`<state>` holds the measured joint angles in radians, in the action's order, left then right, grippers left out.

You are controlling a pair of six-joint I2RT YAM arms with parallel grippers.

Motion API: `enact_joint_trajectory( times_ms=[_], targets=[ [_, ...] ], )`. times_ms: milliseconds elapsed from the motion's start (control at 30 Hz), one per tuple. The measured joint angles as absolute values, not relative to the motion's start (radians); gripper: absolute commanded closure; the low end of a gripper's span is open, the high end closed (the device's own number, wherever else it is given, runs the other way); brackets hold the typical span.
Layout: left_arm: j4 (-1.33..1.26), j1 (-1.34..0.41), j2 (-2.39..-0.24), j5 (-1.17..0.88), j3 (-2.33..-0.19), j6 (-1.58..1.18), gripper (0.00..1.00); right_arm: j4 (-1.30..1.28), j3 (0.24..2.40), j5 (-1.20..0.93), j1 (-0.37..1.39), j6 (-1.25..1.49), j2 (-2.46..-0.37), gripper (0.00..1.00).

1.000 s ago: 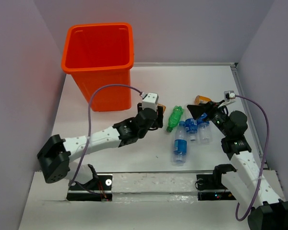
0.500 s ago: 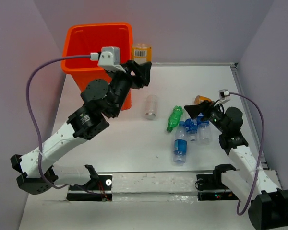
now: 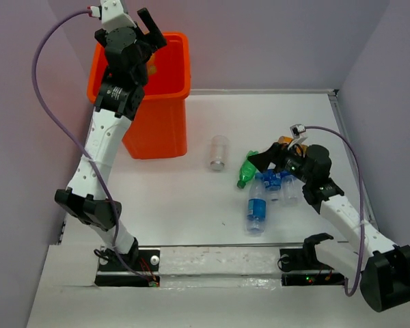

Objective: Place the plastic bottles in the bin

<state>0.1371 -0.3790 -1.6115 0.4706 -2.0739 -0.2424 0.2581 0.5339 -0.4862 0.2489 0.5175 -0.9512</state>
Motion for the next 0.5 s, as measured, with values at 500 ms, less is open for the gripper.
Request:
enact_joint_trajectory(
  times_ms=[500],
  targets=[
    [0.087,-0.408,-1.038,0.134,-1.446,-0.34,0.01,0.128,0.669,-0.25,0.467,0.422,-1.114,0.0]
  ],
)
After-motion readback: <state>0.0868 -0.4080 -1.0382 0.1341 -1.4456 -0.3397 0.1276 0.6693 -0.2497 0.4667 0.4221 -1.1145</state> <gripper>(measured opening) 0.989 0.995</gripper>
